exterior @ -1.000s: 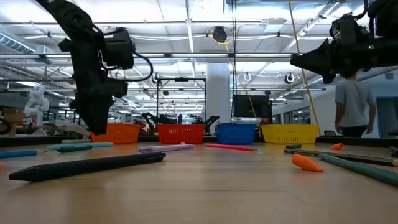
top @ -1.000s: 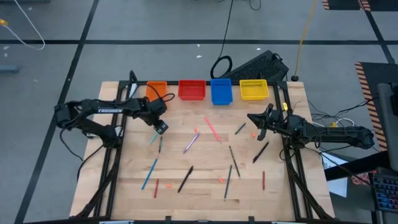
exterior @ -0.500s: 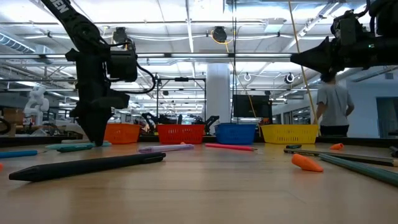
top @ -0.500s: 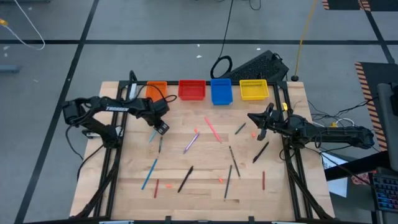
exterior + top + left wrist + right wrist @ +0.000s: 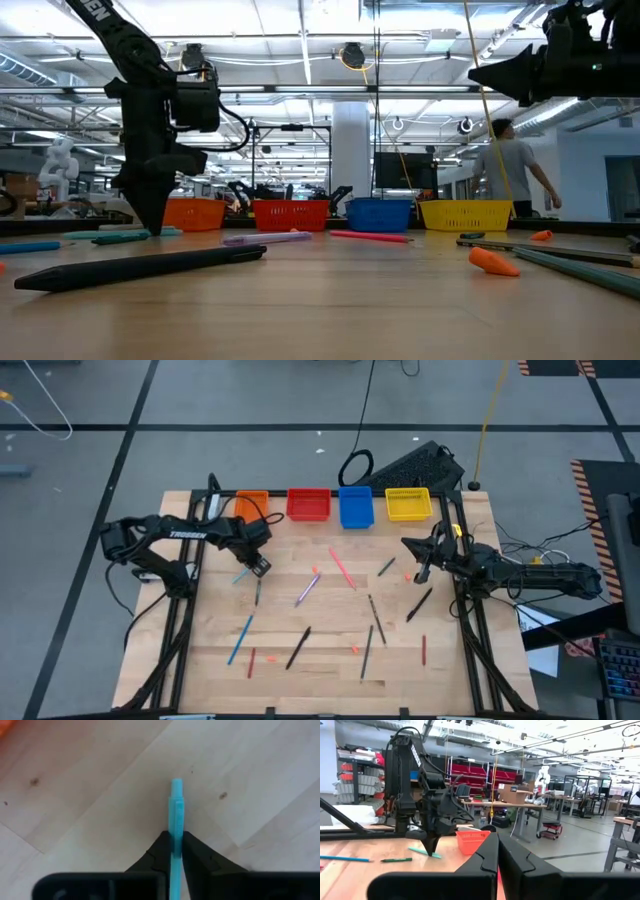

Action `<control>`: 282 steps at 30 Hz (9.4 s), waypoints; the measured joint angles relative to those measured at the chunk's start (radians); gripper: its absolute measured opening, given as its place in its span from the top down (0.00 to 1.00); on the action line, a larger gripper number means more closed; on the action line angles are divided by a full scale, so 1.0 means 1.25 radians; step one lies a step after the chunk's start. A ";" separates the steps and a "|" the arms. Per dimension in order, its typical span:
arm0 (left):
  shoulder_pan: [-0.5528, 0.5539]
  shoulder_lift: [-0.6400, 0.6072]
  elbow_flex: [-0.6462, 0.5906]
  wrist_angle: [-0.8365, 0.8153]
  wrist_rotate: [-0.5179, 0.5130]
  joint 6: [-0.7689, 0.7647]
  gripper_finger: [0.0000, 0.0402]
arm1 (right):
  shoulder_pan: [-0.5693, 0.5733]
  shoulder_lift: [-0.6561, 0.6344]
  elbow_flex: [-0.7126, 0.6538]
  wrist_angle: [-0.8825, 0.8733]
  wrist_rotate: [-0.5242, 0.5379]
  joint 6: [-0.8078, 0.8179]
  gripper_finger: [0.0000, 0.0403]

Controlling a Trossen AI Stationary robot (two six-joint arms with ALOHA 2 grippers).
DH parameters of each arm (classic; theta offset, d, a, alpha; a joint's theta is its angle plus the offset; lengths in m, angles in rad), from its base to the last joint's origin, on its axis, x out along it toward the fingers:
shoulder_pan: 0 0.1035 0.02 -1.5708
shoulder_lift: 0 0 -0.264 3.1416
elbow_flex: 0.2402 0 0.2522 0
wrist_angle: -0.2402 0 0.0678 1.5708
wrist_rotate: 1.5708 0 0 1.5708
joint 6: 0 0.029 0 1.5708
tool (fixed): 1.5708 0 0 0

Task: Sort crayons/erasers/pens/pencils in bins
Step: Put the light blue pen into the orange basket, then put the top right orange pencil eraser into the blue basket

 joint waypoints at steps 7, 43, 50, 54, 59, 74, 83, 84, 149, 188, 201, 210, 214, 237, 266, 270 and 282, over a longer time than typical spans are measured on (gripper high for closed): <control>0.000 -0.075 0.016 -0.042 0.012 -0.011 0.95 | 0.000 0.000 0.000 -0.006 0.000 0.032 1.00; 0.365 -0.115 -0.002 0.431 -0.149 0.133 0.96 | 0.000 0.000 0.000 -0.031 0.000 0.063 1.00; 0.381 -0.115 -0.039 0.482 -0.128 0.123 0.96 | 0.000 0.000 0.000 -0.031 0.000 0.059 1.00; 0.380 -0.115 -0.052 0.495 -0.125 0.126 0.96 | 0.000 0.000 0.000 -0.031 0.000 0.058 1.00; 0.381 -0.115 -0.063 0.497 -0.125 0.136 0.96 | 0.000 0.000 0.000 -0.030 0.000 0.058 1.00; 0.381 -0.115 -0.066 0.451 -0.105 0.159 0.92 | 0.000 0.000 0.000 -0.028 0.000 0.058 1.00; 0.381 -0.129 -0.064 0.453 -0.088 0.234 0.78 | 0.000 0.000 0.000 -0.026 -0.001 0.091 1.00; 0.381 -0.140 -0.064 0.456 -0.088 0.247 0.77 | 0.000 0.000 0.000 -0.023 -0.001 0.106 1.00; 0.188 -0.498 -0.282 0.762 0.169 0.321 0.96 | 0.027 0.580 0.469 -1.025 -0.085 0.795 0.82; 0.188 -0.498 -0.282 0.793 0.169 0.328 0.94 | 0.019 0.785 0.445 -0.954 -0.077 0.963 0.68; 0.188 -0.498 -0.282 0.792 0.169 0.328 0.94 | 0.016 0.787 0.444 -0.955 -0.078 0.959 0.84; 0.188 -0.498 -0.282 0.787 0.169 0.339 0.94 | 0.016 0.754 0.439 -0.954 -0.087 0.909 0.95; 0.188 -0.498 -0.282 0.778 0.169 0.348 0.94 | 0.015 0.709 0.449 -0.949 -0.109 0.896 0.95; 0.188 -0.498 -0.281 0.827 0.167 0.356 0.94 | -0.227 0.819 0.658 -0.430 -0.058 0.440 0.95; 0.188 -0.498 -0.281 0.832 0.162 0.353 0.94 | -0.368 1.208 0.887 -0.524 -0.063 0.250 0.95; 0.188 -0.498 -0.281 0.832 0.162 0.354 0.94 | -0.368 1.208 0.887 -0.518 -0.062 0.246 0.95; 0.188 -0.498 -0.281 0.832 0.165 0.352 0.94 | -0.373 1.208 0.857 -0.513 -0.062 0.255 0.95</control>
